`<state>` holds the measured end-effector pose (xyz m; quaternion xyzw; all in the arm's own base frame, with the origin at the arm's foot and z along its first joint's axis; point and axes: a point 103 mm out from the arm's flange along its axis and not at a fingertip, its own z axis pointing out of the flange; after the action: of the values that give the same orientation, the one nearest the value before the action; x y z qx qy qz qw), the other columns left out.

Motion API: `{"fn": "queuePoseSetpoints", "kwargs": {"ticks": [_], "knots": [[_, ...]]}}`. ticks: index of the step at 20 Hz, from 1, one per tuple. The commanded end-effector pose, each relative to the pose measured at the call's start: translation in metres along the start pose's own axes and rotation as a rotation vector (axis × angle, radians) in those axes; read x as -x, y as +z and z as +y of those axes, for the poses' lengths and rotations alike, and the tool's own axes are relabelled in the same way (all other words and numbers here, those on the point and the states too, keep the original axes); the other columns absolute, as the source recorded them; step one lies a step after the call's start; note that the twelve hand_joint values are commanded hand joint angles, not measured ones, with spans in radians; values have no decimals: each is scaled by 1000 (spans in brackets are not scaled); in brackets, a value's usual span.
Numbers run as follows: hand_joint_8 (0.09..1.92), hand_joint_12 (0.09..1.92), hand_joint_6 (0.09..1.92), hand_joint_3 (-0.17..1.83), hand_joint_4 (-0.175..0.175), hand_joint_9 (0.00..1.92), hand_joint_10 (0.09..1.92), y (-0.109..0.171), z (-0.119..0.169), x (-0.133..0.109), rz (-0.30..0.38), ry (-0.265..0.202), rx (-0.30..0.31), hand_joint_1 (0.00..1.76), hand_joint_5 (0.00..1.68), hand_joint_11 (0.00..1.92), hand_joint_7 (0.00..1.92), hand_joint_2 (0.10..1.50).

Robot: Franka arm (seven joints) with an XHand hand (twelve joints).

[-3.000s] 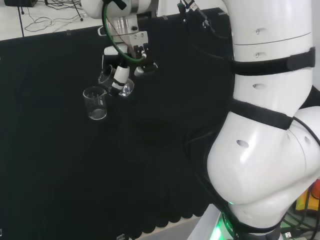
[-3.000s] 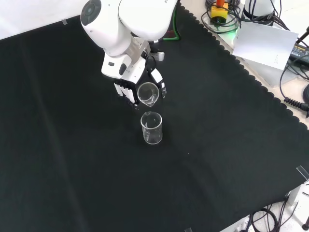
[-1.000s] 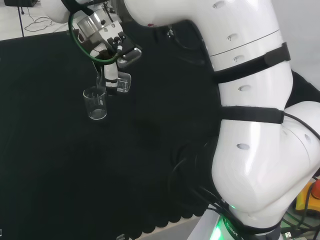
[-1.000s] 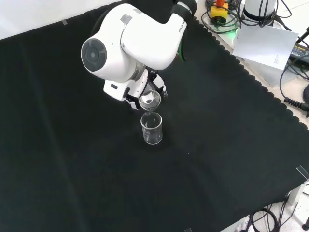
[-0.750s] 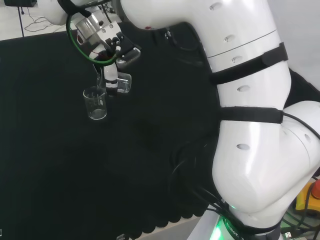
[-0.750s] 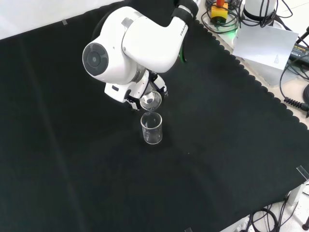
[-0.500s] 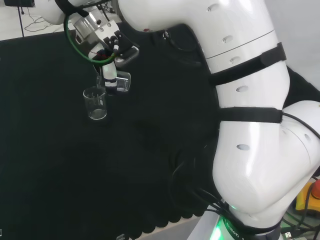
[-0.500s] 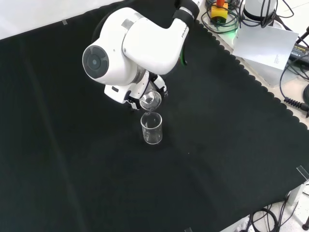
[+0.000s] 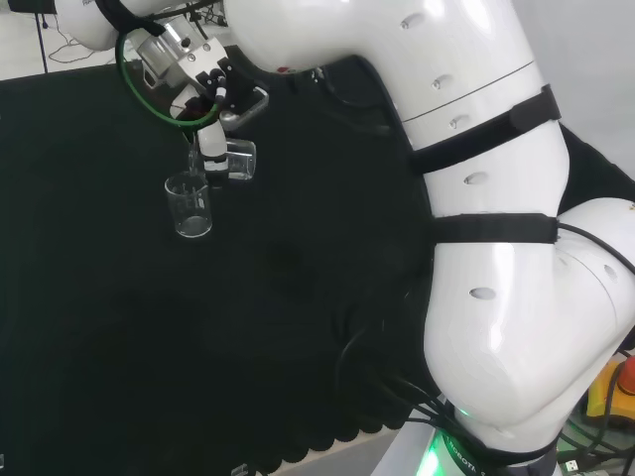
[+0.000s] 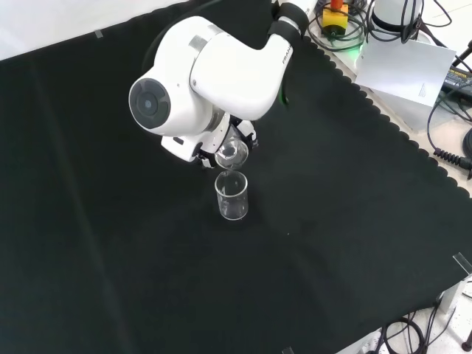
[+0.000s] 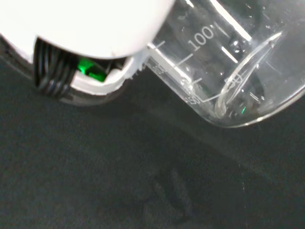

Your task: Pour the water from the handheld beaker into the one on the table.

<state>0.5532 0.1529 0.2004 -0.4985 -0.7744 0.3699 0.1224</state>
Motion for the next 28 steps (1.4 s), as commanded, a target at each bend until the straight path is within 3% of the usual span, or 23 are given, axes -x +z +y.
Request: {"fn": "queuePoseSetpoints", "kwargs": {"ticks": [1, 28], "knots": [[636, 870, 666, 687, -175, 1658, 87, 0, 0, -1, -13, 10, -12, 1311, 1268, 1156, 1324, 634], [669, 867, 697, 697, -175, 1659, 87, -5, 3, -5, -75, 54, -89, 1309, 1254, 1160, 1309, 634]]}}
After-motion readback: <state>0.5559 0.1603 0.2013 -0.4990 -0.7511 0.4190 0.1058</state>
